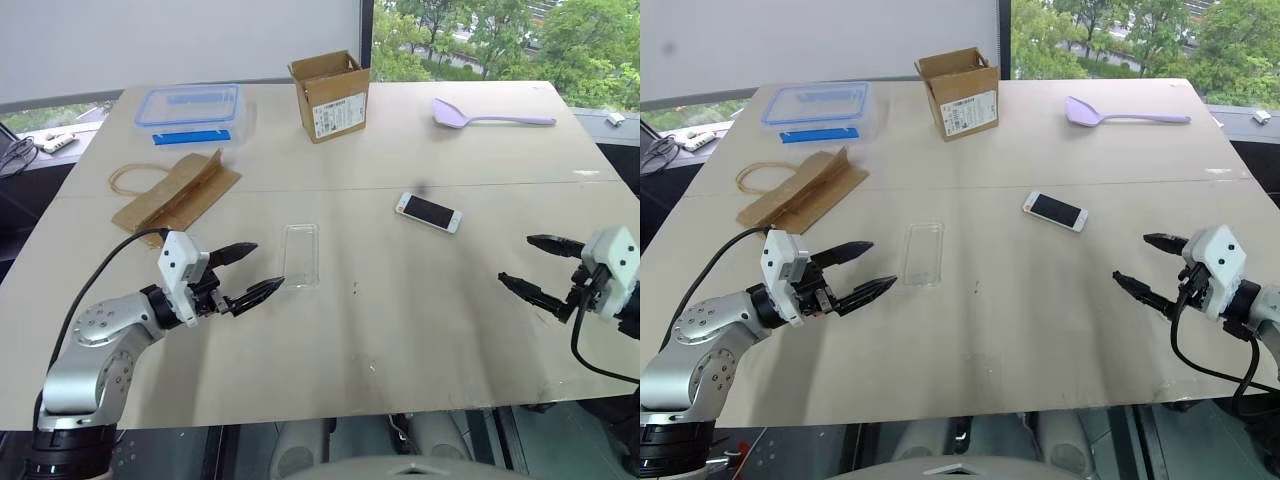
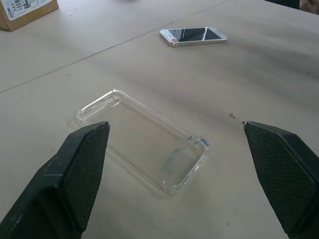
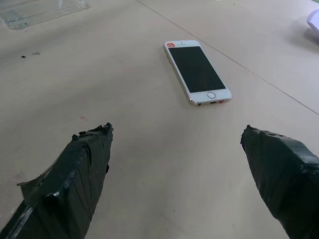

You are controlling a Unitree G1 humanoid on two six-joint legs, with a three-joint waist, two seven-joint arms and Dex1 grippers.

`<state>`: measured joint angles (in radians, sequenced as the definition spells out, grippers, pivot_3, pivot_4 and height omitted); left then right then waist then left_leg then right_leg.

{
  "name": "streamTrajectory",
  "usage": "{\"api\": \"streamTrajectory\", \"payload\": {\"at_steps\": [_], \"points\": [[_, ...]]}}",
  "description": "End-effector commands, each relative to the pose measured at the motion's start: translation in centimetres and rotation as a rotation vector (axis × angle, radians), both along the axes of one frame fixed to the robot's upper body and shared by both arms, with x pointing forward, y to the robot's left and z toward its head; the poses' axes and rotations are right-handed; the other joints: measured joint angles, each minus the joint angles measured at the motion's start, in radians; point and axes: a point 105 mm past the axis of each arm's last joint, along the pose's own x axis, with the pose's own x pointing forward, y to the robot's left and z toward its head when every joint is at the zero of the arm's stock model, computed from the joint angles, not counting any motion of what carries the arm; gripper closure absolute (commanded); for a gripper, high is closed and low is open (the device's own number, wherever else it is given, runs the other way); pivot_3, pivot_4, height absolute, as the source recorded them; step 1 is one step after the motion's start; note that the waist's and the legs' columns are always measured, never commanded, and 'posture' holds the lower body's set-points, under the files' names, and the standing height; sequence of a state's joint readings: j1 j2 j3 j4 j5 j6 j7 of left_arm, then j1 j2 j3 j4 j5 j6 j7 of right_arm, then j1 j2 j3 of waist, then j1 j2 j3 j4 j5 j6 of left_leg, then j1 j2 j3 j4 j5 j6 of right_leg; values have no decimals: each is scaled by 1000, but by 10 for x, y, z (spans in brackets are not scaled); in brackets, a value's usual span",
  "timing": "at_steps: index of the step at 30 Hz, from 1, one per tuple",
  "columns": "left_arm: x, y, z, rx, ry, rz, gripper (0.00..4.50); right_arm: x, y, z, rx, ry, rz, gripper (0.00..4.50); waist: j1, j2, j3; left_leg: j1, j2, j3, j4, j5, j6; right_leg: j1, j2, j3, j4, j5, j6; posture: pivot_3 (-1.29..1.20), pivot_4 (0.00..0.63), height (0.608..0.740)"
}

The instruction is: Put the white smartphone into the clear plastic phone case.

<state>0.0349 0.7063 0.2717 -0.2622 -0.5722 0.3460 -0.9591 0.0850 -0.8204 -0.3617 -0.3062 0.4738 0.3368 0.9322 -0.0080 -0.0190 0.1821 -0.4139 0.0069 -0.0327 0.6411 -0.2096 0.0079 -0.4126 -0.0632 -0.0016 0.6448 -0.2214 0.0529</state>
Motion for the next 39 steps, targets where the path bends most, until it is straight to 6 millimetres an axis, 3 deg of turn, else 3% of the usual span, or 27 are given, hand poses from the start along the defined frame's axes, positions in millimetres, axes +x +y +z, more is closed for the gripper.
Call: {"api": "streamTrajectory", "payload": {"at_steps": [1,9,13,18,24,30,37,39], "points": [[9,5,14,40,-41,-51,82,-7,10,15,9,-57,38,0,0,0,0,0,0,0,0,0,0,0,0,0,0,0,0,0,150,740],[33,20,32,178,-66,-323,82,-23,45,24,87,-52,150,0,16,0,0,0,1,0,1,0,0,0,2,0,1,0,0,0,150,740],[34,21,25,307,-51,-498,82,-32,62,21,104,-29,202,0,17,0,-1,-1,1,0,1,0,0,0,3,0,0,1,-1,0,150,740],[44,17,16,445,-72,-592,82,-38,71,19,119,-12,230,0,20,0,0,-1,1,0,1,0,0,0,2,0,0,1,-2,0,150,740],[58,9,9,607,-92,-690,82,-58,87,22,171,49,354,0,22,-1,0,-2,1,-1,3,0,0,0,2,0,0,1,-1,0,150,740],[68,-1,4,671,-114,-756,82,-58,97,24,172,23,373,0,16,-1,0,-2,1,0,4,0,0,0,2,0,0,0,0,0,150,740],[71,-10,-17,789,-95,-854,82,-60,106,21,179,12,380,0,20,-1,0,-3,1,-1,5,0,0,0,2,0,1,2,2,0,150,740],[73,-18,-20,775,-96,-867,582,-60,106,20,179,8,374,0,21,-1,0,-4,1,-1,6,-1,1,0,2,-1,1,2,3,0,150,740]]}}
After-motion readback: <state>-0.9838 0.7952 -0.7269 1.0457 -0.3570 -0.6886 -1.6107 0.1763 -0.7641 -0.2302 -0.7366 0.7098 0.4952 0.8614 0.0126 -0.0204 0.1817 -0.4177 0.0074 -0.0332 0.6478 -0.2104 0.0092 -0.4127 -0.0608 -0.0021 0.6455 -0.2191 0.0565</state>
